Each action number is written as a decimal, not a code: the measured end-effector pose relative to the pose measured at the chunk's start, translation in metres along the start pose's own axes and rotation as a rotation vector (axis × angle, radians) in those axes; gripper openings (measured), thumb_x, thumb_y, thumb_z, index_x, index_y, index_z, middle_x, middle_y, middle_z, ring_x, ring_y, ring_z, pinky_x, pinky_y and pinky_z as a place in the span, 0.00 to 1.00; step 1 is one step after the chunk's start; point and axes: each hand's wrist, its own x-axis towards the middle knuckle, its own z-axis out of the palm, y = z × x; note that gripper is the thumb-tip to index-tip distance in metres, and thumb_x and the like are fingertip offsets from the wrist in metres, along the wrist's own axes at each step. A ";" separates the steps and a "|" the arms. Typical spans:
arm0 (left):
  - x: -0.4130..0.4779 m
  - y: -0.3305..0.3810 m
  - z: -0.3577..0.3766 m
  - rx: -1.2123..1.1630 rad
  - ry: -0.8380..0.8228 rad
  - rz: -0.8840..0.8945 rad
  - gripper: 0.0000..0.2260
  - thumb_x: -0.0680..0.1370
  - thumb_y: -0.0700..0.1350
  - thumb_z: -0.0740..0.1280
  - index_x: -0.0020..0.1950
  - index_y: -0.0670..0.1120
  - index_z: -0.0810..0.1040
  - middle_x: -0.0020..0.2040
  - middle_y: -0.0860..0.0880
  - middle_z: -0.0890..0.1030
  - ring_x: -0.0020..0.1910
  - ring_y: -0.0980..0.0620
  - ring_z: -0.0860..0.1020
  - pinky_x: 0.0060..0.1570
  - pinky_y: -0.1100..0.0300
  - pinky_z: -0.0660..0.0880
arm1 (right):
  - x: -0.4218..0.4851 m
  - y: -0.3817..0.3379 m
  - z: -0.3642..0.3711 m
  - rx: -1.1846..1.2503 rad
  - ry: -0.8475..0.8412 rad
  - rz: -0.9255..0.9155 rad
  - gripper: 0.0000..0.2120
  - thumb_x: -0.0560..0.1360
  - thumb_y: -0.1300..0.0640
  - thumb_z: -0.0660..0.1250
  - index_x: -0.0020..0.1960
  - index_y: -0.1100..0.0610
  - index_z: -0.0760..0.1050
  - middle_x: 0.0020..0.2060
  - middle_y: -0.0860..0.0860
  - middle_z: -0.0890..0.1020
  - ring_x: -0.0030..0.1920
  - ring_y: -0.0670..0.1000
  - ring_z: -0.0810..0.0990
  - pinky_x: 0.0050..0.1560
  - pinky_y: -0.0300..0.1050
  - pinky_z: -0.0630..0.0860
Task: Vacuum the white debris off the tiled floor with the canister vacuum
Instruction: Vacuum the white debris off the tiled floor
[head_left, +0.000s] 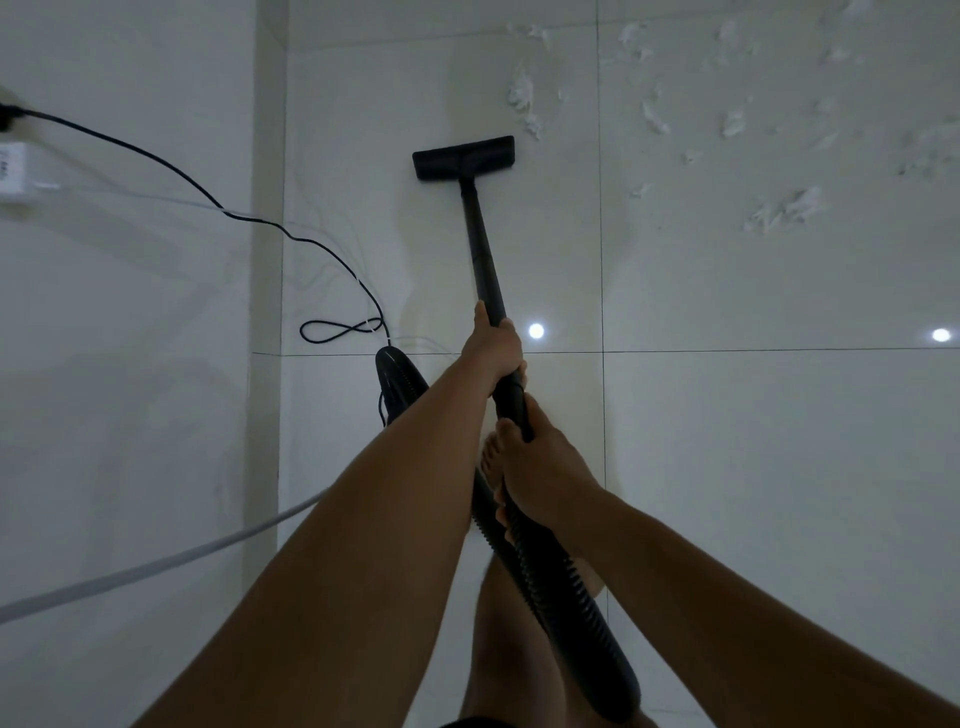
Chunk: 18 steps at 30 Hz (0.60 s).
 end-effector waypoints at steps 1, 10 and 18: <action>-0.001 0.002 0.001 -0.011 0.003 -0.004 0.28 0.87 0.52 0.51 0.81 0.63 0.39 0.39 0.43 0.76 0.31 0.50 0.75 0.31 0.56 0.76 | 0.000 -0.001 -0.001 -0.010 -0.001 -0.004 0.23 0.86 0.48 0.55 0.79 0.37 0.58 0.44 0.58 0.81 0.31 0.53 0.80 0.34 0.49 0.84; -0.002 -0.003 0.006 -0.032 -0.013 0.014 0.29 0.87 0.50 0.53 0.82 0.63 0.39 0.39 0.43 0.75 0.29 0.51 0.74 0.23 0.61 0.73 | 0.002 0.005 -0.001 -0.093 0.028 0.015 0.24 0.85 0.47 0.57 0.79 0.38 0.56 0.49 0.59 0.83 0.31 0.52 0.81 0.35 0.49 0.85; 0.001 -0.004 0.004 -0.001 -0.031 -0.018 0.30 0.87 0.50 0.53 0.81 0.63 0.36 0.39 0.43 0.77 0.31 0.50 0.75 0.29 0.57 0.75 | -0.001 0.004 -0.004 -0.135 -0.010 -0.015 0.27 0.85 0.51 0.58 0.81 0.39 0.52 0.48 0.56 0.82 0.31 0.50 0.81 0.30 0.41 0.80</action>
